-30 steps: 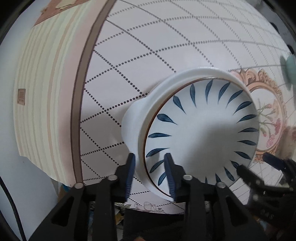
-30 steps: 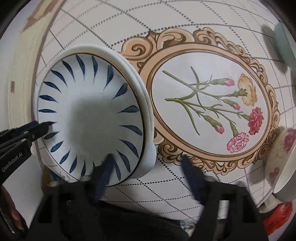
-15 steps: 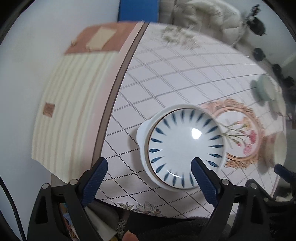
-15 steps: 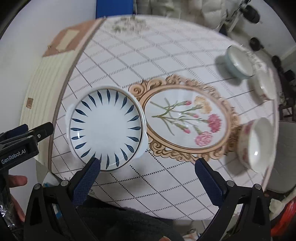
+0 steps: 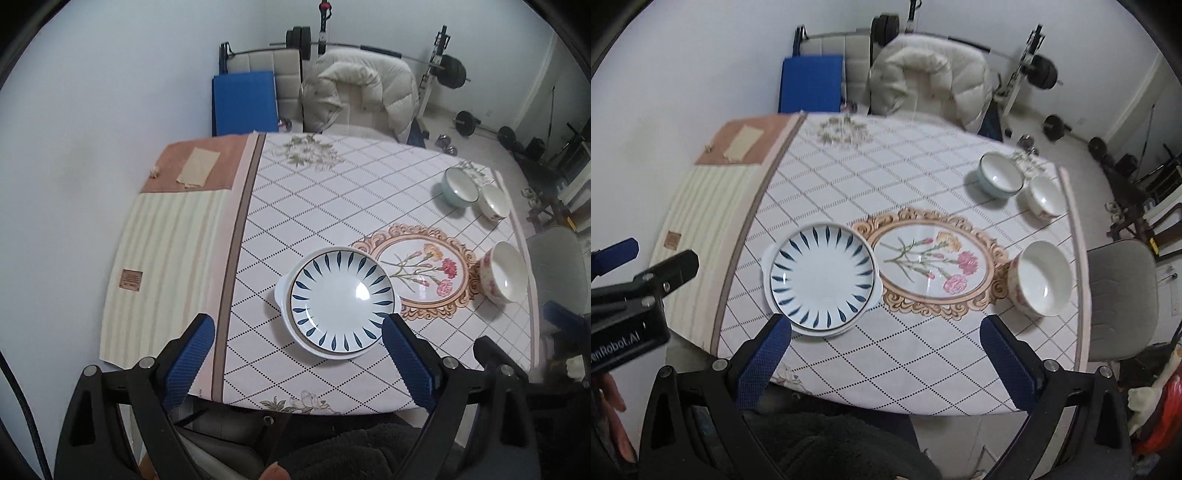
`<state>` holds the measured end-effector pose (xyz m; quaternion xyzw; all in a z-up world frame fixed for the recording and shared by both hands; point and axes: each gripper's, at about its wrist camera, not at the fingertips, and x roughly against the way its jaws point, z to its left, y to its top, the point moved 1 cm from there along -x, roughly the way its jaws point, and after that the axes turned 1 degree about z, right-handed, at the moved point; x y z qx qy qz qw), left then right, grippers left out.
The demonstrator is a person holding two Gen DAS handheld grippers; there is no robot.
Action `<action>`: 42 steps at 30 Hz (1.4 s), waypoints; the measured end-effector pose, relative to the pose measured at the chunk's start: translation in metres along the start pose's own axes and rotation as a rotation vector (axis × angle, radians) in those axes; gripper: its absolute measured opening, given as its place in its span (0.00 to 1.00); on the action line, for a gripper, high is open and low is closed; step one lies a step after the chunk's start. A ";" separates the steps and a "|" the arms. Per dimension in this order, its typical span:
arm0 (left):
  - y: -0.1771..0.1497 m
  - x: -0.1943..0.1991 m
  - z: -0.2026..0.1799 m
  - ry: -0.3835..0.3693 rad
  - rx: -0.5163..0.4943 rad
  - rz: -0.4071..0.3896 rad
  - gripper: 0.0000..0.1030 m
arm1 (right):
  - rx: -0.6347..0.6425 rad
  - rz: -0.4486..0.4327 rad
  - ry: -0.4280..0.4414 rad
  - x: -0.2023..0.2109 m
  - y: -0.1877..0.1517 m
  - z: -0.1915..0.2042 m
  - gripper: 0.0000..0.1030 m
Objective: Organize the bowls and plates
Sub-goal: 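Move both grippers over to the large pink-rose bowl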
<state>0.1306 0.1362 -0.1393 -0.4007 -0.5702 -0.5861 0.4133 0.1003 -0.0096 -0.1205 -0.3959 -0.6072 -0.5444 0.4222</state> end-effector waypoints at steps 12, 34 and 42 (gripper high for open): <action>-0.010 0.048 0.013 -0.045 0.003 -0.054 0.90 | -0.014 -0.086 -0.017 0.061 -0.008 0.015 1.00; 0.049 0.005 -0.074 -0.204 -0.109 -0.066 0.90 | -0.377 -0.102 -0.053 0.045 -0.001 -0.153 1.00; 0.088 -0.075 -0.219 -0.290 -0.235 0.088 0.90 | -0.555 0.000 -0.107 -0.035 0.000 -0.324 1.00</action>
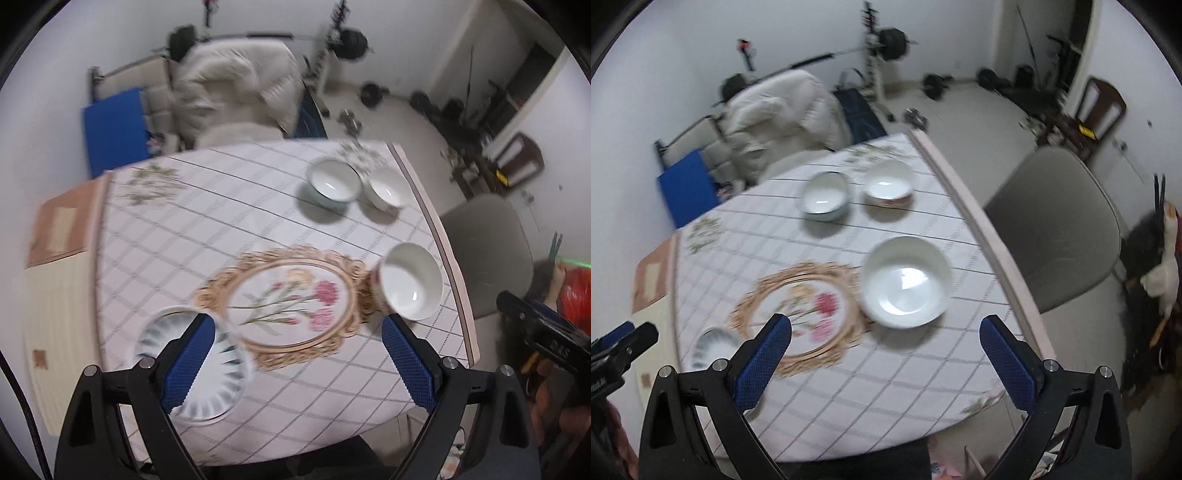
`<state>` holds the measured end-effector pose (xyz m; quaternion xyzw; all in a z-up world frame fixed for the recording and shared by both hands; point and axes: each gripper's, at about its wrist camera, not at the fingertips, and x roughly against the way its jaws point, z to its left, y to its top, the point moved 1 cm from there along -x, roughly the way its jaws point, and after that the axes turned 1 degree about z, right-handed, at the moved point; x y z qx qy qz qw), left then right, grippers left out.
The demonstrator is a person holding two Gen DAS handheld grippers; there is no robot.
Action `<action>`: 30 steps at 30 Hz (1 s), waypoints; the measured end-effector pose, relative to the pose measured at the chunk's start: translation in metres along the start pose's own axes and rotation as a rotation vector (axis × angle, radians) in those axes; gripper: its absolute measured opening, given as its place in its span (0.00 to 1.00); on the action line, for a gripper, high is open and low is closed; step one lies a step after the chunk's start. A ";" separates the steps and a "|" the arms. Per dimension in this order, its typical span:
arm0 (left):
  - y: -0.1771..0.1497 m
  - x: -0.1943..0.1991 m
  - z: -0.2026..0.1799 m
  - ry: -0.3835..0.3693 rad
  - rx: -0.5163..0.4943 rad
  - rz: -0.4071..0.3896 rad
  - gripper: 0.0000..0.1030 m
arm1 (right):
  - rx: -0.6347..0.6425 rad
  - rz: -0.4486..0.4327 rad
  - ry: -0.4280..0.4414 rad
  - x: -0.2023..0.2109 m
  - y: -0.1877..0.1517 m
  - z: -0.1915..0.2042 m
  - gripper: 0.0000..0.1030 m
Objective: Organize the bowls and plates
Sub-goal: 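Move both grippers over to the large pink-rose bowl, then close both grippers on the rim of the pink-rose bowl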
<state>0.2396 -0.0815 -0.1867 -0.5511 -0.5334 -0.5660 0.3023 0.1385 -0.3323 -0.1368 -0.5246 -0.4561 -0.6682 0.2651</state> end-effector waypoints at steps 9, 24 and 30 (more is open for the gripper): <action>0.047 -0.164 -0.085 -0.082 0.045 0.271 0.88 | 0.001 0.242 0.060 -0.156 0.059 -0.081 0.99; 0.039 -0.277 -0.114 -0.138 0.080 0.516 0.71 | 0.070 0.473 0.150 -0.279 0.066 -0.076 0.79; 0.032 -0.299 -0.119 -0.139 0.067 0.579 0.31 | 0.083 0.547 0.186 -0.303 0.059 -0.067 0.49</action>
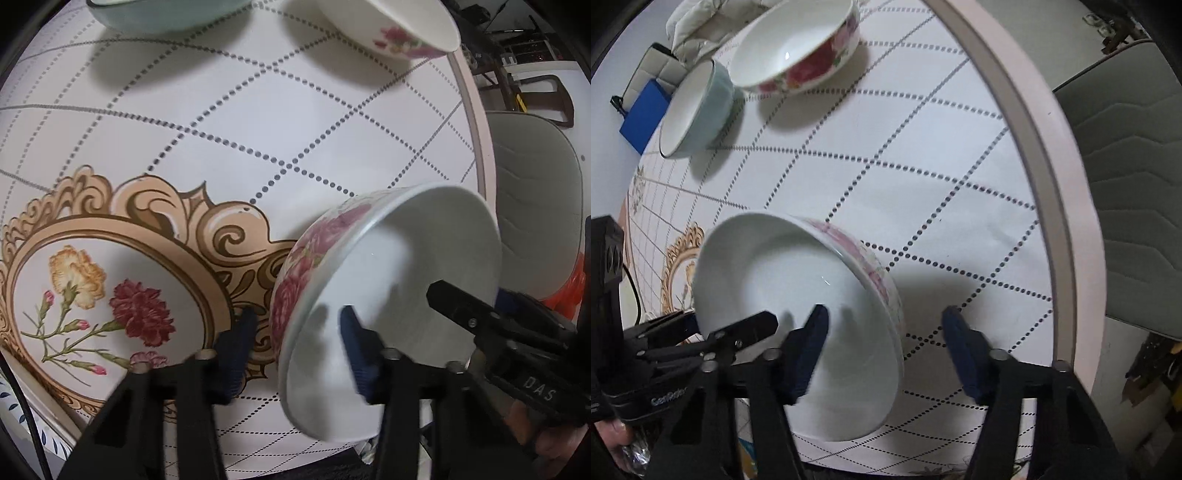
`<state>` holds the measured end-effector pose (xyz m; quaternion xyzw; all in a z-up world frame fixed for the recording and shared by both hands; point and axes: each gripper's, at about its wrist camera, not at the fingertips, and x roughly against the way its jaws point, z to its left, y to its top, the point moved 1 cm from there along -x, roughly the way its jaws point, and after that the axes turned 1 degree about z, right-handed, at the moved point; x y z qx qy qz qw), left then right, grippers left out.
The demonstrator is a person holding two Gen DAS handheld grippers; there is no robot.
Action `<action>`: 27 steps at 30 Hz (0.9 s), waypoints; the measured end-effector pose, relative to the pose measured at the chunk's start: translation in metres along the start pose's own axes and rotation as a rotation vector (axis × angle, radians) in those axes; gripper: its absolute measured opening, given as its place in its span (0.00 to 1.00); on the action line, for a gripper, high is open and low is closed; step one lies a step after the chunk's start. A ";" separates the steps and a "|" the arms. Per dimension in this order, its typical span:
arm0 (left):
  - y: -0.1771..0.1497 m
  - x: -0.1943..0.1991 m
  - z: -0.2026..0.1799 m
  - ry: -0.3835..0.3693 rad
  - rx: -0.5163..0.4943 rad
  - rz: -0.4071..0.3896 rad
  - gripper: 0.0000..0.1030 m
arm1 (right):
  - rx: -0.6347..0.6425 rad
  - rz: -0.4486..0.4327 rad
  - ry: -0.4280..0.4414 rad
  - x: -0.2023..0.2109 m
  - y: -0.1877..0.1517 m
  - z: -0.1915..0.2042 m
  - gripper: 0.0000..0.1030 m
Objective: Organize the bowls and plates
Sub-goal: 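Close both grippers on the rim of the pink-rose bowl, then carry the rose bowl onto the carnation oval and open both grippers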
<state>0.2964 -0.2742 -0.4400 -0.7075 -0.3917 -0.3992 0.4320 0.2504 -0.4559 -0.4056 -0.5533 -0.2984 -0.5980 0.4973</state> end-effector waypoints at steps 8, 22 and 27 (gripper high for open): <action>-0.004 -0.003 0.003 0.038 0.011 -0.024 0.11 | 0.047 0.016 -0.042 -0.018 -0.001 0.002 0.07; -0.054 0.051 0.047 0.103 0.004 -0.104 0.09 | 0.173 0.016 -0.016 -0.027 -0.034 0.066 0.08; -0.091 0.072 0.080 0.106 0.053 -0.138 0.09 | 0.245 0.039 -0.009 -0.035 -0.056 0.102 0.08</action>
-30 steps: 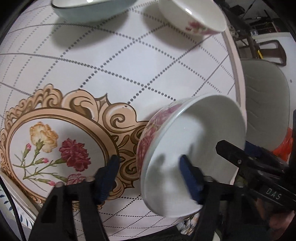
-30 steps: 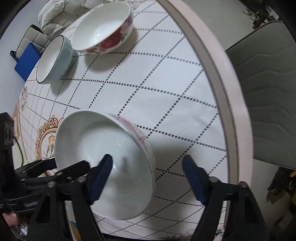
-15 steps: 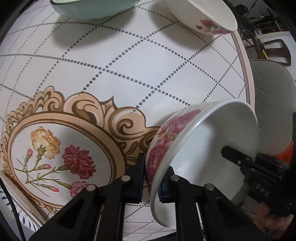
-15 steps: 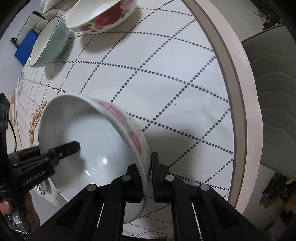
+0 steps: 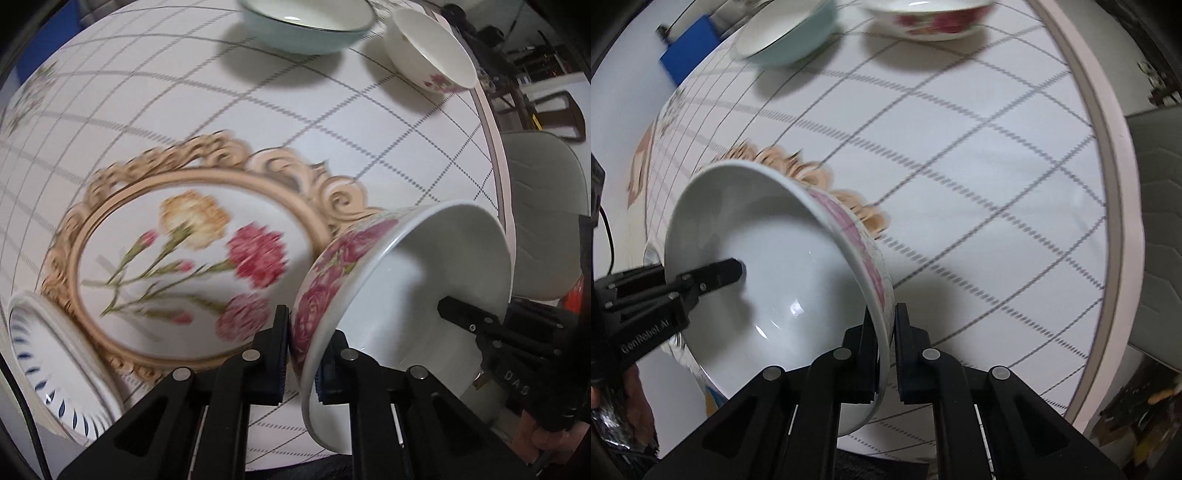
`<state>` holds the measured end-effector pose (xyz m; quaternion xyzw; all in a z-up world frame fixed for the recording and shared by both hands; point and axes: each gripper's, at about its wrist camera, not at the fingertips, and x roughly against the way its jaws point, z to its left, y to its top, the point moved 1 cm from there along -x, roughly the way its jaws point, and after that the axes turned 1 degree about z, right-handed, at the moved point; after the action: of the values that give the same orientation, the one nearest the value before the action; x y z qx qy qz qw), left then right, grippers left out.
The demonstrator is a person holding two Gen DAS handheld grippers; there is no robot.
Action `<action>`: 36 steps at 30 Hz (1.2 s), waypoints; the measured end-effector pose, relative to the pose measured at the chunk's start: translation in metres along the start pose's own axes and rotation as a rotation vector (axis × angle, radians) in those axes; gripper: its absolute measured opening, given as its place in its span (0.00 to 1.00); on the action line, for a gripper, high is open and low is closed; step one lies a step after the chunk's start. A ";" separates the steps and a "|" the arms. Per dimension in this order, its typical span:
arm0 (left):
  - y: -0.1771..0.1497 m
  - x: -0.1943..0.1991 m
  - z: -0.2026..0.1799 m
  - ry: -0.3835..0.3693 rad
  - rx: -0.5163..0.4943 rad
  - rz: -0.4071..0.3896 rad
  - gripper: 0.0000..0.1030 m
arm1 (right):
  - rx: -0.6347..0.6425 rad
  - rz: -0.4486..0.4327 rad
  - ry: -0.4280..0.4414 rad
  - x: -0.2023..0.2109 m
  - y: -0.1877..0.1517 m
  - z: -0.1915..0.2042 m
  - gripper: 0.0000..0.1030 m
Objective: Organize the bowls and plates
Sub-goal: 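Carry the rose bowl onto the carnation oval and open both grippers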
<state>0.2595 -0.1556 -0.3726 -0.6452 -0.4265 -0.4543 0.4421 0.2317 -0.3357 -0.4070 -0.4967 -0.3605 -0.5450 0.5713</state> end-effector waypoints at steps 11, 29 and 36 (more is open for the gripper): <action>-0.067 -0.010 0.066 -0.019 0.111 0.053 0.09 | 0.095 0.085 -0.023 -0.040 -0.018 0.059 0.08; -0.044 -0.030 0.057 -0.033 0.125 0.099 0.16 | 0.050 0.108 -0.051 -0.045 -0.024 0.060 0.14; -0.026 0.002 0.081 -0.066 0.188 0.105 0.39 | -0.024 0.018 -0.013 0.007 -0.016 0.037 0.77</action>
<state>0.2521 -0.0711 -0.3821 -0.6367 -0.4472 -0.3671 0.5098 0.2215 -0.3008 -0.3881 -0.5104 -0.3531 -0.5407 0.5678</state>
